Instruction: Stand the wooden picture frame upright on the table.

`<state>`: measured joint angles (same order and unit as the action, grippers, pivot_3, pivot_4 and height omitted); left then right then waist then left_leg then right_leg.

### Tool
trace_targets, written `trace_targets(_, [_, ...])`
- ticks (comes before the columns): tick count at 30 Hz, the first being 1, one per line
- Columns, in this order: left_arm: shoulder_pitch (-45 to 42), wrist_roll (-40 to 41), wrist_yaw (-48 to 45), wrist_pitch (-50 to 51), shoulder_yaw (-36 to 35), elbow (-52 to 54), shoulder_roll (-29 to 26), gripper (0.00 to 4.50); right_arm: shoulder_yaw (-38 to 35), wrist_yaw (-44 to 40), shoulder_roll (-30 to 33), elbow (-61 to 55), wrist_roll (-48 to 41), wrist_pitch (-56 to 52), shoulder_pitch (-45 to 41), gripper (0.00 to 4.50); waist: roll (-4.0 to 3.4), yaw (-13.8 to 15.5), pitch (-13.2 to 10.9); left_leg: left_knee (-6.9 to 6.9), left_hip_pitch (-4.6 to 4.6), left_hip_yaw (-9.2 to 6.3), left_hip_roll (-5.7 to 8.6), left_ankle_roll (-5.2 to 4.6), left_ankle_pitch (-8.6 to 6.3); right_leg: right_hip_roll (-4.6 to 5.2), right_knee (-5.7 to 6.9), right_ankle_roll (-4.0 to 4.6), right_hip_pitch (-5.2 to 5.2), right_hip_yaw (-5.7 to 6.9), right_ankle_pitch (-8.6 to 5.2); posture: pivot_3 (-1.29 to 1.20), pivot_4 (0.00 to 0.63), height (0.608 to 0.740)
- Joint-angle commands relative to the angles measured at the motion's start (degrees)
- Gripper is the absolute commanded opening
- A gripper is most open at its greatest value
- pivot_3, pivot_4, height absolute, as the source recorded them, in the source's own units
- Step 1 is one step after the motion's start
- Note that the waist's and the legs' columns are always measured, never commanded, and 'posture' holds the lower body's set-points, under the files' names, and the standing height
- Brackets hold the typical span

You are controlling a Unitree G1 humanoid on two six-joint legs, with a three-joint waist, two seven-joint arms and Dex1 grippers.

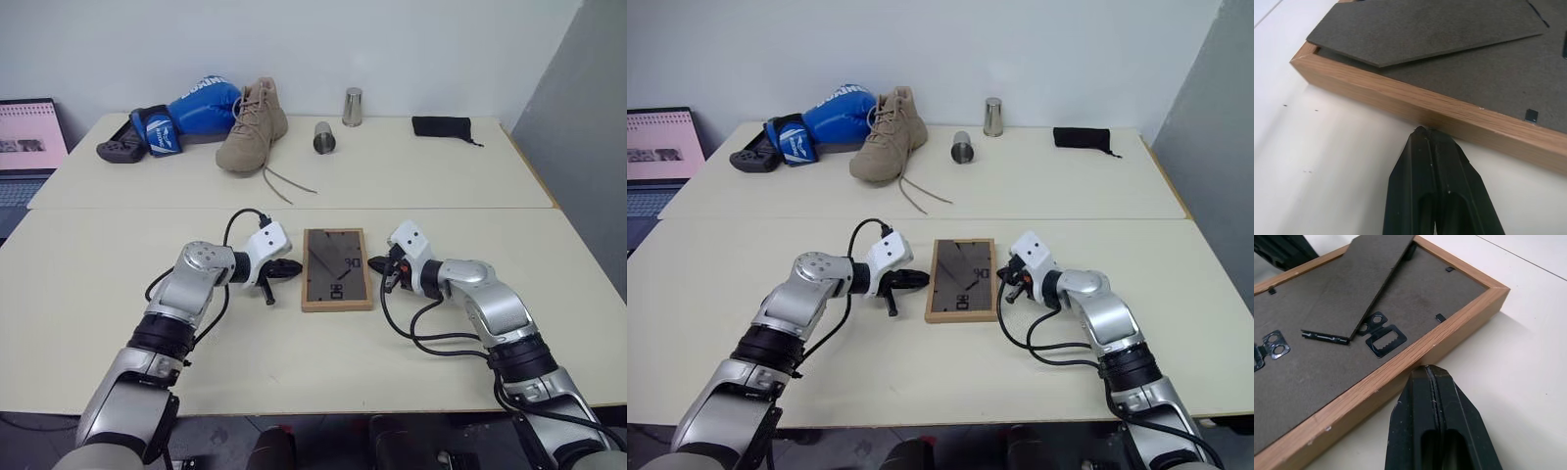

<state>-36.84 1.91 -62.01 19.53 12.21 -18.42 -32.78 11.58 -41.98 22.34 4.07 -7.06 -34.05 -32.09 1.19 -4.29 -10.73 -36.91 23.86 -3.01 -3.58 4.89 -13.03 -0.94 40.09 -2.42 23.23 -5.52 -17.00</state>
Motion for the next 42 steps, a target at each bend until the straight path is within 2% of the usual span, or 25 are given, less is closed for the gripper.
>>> trace_targets(1, [1.78,1.82,-3.57,1.74,-0.02,7.34,-2.78,0.01,-0.21,-1.71,0.03,-6.10,-2.74,-2.68,0.75,0.00,0.00,-0.02,0.00,0.00,0.00,0.00,0.00,0.00,0.00,0.00,0.00,0.00,0.00,0.00,0.00,0.00,0.150,0.740])
trace_targets(8, [5.35,0.45,-3.70,2.09,0.18,10.61,-5.70,0.01,0.12,-4.24,3.32,-14.32,-5.27,-7.57,4.97,0.00,0.00,0.08,0.00,-0.01,0.00,-0.01,0.00,0.00,0.00,0.01,-0.03,0.00,-0.02,0.00,0.00,0.00,0.150,0.740])
trace_targets(16, [6.68,0.60,-4.23,2.47,0.96,12.33,-6.14,0.01,-1.14,-4.69,5.26,-18.63,-8.72,-11.69,6.94,0.00,0.00,0.03,0.00,0.00,-0.01,-0.02,0.00,0.00,0.00,-0.01,-0.03,-0.01,-0.02,0.00,-0.01,0.00,0.150,0.740])
trace_targets(25, [2.77,-0.39,-3.85,0.09,1.08,6.87,-5.96,0.01,-1.18,-4.87,6.20,-18.63,-10.70,-12.58,6.59,0.00,0.00,0.12,0.00,-0.01,-0.01,-0.01,0.00,0.00,0.00,-0.01,-0.04,-0.01,-0.02,0.00,-0.01,0.00,0.150,0.740])
trace_targets(35, [4.21,0.08,-5.87,0.63,2.23,9.94,-6.17,0.01,-0.58,-5.90,7.84,-20.15,-13.93,-14.39,6.95,0.00,0.01,0.17,0.00,0.00,0.00,-0.02,0.00,-0.01,0.00,-0.01,-0.05,-0.01,-0.02,0.00,-0.01,0.00,0.150,0.740])
trace_targets(39, [3.53,-0.46,-5.11,-0.29,0.82,6.71,-7.74,0.01,-1.62,-5.01,8.92,-17.89,-12.35,-12.69,6.58,0.00,0.00,0.19,0.00,0.00,0.01,-0.01,0.00,0.00,0.00,0.00,-0.06,-0.01,-0.02,0.00,-0.01,0.00,0.150,0.740])
trace_targets(42, [1.73,1.25,-4.51,1.33,-2.87,1.89,-9.68,0.01,-4.31,-4.78,11.65,-11.91,-9.81,-7.35,3.92,0.00,0.00,0.11,0.00,0.00,0.00,-0.01,0.00,-0.01,0.00,-0.01,-0.06,-0.01,-0.02,0.00,-0.01,0.00,0.150,0.740])
